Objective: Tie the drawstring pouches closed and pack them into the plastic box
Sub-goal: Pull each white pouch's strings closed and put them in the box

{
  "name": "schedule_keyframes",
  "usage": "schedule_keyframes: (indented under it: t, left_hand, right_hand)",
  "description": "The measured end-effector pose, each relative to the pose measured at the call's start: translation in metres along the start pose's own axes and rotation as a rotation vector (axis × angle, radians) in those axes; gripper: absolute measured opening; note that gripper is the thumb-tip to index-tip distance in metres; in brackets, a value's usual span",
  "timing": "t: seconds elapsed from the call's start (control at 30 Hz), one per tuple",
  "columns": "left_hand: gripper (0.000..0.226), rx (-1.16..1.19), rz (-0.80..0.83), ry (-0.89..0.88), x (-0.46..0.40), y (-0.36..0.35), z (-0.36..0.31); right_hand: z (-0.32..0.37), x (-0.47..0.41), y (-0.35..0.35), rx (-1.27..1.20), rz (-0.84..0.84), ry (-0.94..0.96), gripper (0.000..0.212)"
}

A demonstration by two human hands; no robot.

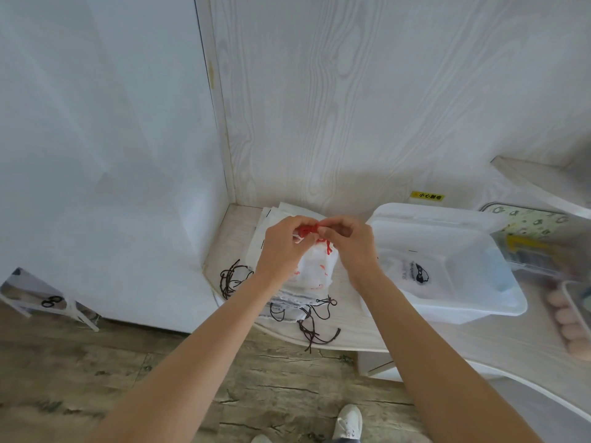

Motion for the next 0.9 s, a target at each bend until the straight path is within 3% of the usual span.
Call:
schedule_keyframes:
  t: [0.27, 0.37, 0.47, 0.63, 0.77, 0.9]
  left_hand:
    - [0.011, -0.135, 0.118, 0.051, -0.014, 0.001, 0.003]
    - [0.013, -0.033, 0.214, 0.185, -0.015, 0.0, 0.003]
    - [0.017, 0.165, 0.269, 0.382, -0.013, 0.0, 0.003]
    - [0.021, 0.204, 0.297, 0.56, -0.012, 0.001, 0.012]
    - [0.021, 0.318, 0.259, 0.632, -0.01, 0.002, 0.014]
    - [0.02, 0.4, 0.243, 0.681, -0.008, 0.002, 0.013]
  right_hand:
    - [-0.001, 0.002, 0.0, 0.055, -0.085, 0.006, 0.011]
    - [0.0, 0.002, 0.003, 0.182, -0.137, 0.043, 0.017]
    - [0.003, 0.006, 0.003, 0.376, -0.2, 0.203, 0.023]
    - [0.001, 0.017, 0.0, 0.569, -0.222, 0.381, 0.009]
    - [-0.007, 0.013, -0.009, 0.486, -0.138, 0.282, 0.007]
    - [-0.01, 0.013, -0.011, 0.404, -0.202, 0.182, 0.011]
Point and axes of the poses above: each hand's wrist, its own x-axis away from the middle knuckle, its own y-axis out of the back of the hand, z = x × y, the point moved 4 cm from there along -x, towards the middle knuckle
